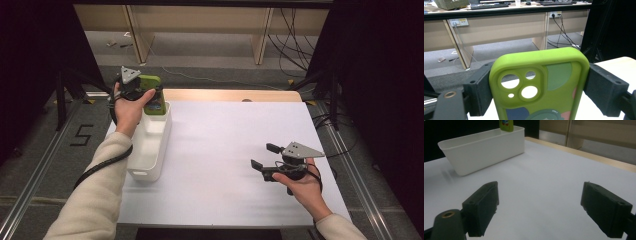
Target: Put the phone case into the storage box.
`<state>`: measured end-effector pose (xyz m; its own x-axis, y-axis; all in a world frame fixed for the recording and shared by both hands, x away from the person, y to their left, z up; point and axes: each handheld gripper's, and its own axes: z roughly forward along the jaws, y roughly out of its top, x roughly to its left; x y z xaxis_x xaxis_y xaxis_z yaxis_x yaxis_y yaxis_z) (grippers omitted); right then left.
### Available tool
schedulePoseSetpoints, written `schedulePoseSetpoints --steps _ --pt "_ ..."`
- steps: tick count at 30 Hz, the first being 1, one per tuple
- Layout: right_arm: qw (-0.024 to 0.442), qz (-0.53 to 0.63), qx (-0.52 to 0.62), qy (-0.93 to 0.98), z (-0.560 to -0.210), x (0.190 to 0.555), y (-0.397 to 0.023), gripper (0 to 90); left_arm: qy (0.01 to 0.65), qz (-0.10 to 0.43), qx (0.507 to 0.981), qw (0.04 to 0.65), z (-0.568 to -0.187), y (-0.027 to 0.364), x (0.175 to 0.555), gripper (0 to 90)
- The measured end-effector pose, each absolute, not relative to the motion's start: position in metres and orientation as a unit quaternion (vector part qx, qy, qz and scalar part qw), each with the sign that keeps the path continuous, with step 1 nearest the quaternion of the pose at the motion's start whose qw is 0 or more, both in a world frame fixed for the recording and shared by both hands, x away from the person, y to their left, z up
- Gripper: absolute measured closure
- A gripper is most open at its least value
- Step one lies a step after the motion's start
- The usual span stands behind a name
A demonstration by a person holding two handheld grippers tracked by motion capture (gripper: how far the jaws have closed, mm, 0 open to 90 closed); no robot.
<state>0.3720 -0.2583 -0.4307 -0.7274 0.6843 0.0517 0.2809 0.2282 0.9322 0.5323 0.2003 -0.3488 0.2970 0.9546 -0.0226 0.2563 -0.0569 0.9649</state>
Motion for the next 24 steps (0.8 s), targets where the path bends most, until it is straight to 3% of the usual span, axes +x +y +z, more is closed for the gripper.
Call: schedulePoseSetpoints --steps 24 --pt "0.189 0.535 0.318 0.759 -0.4311 0.3725 -0.2587 15.9 0.480 0.350 0.638 0.489 -0.3529 0.2005 0.5418 16.3"
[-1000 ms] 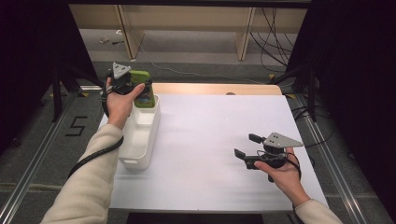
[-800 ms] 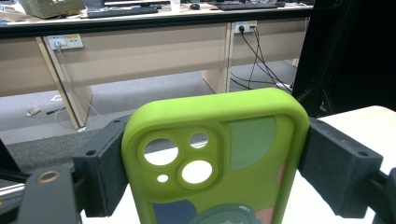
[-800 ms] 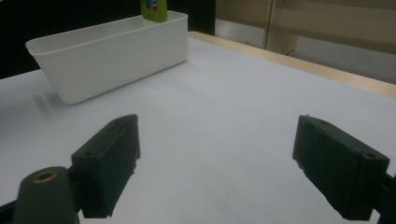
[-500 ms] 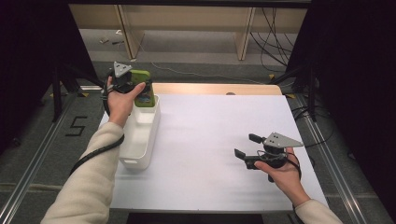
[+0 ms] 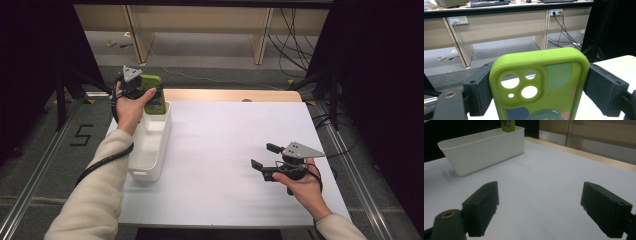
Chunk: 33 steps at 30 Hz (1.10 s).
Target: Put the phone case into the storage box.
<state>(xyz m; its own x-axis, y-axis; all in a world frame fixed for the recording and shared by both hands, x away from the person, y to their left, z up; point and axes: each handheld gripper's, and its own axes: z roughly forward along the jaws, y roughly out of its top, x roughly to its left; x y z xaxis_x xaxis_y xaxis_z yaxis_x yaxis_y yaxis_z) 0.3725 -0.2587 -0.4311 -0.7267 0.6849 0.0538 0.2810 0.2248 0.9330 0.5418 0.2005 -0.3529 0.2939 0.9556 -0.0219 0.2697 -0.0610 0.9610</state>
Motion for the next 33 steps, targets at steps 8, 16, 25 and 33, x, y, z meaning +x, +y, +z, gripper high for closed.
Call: schedulePoseSetpoints --steps 8,16,25,33 --pt "0.188 0.536 0.318 0.759 -0.4312 0.3725 -0.2584 15.9 0.481 0.349 0.639 0.488 -0.3544 0.2002 0.5443 16.3" --pt "0.188 0.535 0.317 0.760 -0.4315 0.3728 -0.2584 15.9 0.483 0.350 0.639 0.487 -0.3552 0.2009 0.5472 16.3" --pt "0.188 0.536 0.318 0.759 -0.4317 0.3729 -0.2586 16.0 0.483 0.350 0.638 0.487 -0.3568 0.2016 0.5496 16.3" --pt "0.187 0.535 0.317 0.760 -0.4319 0.3732 -0.2584 16.0 0.486 0.348 0.639 0.484 -0.3592 0.2015 0.5516 16.3"
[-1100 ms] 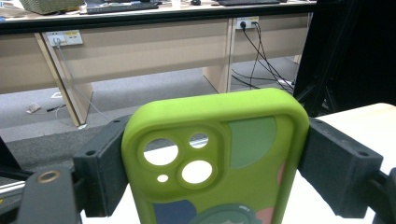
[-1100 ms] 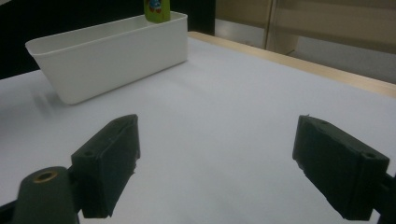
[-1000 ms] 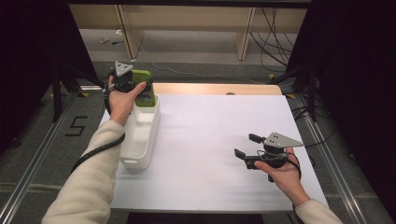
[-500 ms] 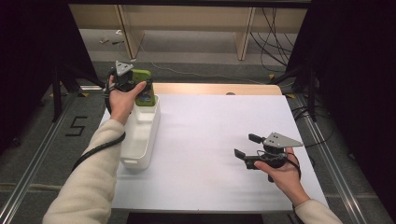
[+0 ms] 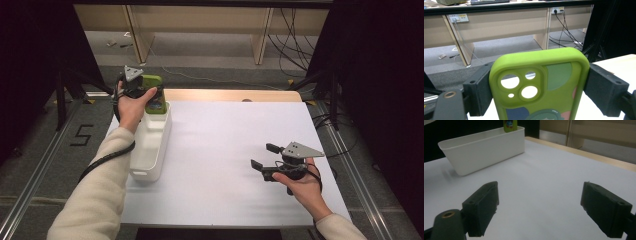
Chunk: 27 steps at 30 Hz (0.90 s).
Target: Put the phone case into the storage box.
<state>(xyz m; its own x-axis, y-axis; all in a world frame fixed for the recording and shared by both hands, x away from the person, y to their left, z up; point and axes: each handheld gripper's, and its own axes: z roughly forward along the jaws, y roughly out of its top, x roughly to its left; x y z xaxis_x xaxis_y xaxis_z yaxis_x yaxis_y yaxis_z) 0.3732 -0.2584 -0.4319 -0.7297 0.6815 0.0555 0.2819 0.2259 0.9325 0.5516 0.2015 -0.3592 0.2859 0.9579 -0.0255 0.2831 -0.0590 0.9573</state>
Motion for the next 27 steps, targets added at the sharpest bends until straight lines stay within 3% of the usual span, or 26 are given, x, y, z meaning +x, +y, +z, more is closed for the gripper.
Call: schedulePoseSetpoints --steps 27 --pt "0.186 0.536 0.316 0.760 -0.4317 0.3730 -0.2583 16.0 0.488 0.351 0.642 0.477 -0.3627 0.2027 0.5578 16.2"
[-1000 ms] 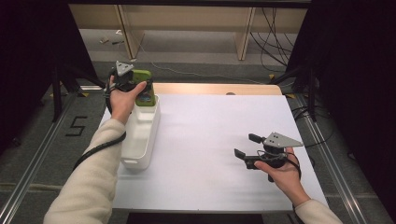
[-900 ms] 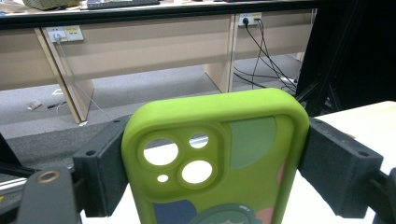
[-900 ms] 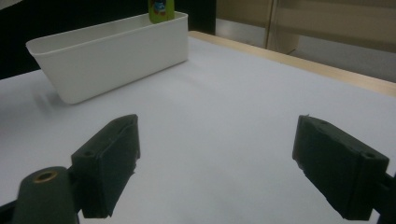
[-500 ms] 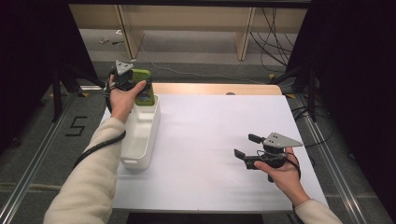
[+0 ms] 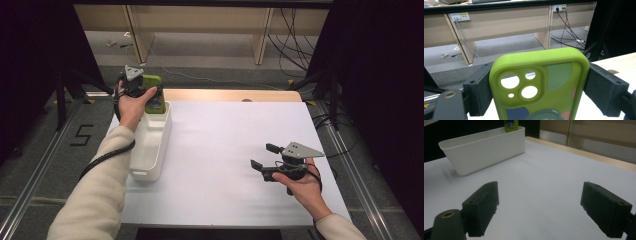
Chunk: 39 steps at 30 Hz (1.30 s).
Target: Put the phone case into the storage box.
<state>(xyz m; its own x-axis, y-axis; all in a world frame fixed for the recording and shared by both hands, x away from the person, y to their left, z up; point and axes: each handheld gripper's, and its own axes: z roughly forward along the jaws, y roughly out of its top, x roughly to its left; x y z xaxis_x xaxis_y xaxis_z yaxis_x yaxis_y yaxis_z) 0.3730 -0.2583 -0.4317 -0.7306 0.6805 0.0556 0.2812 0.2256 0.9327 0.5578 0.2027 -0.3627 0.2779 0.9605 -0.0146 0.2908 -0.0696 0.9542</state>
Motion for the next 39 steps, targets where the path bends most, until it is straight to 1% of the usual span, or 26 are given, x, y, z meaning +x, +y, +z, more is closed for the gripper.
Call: schedulePoseSetpoints --steps 39 --pt "0.186 0.535 0.316 0.761 -0.432 0.373 -0.258 16.0 0.490 0.348 0.650 0.465 -0.373 0.200 0.569 16.1"
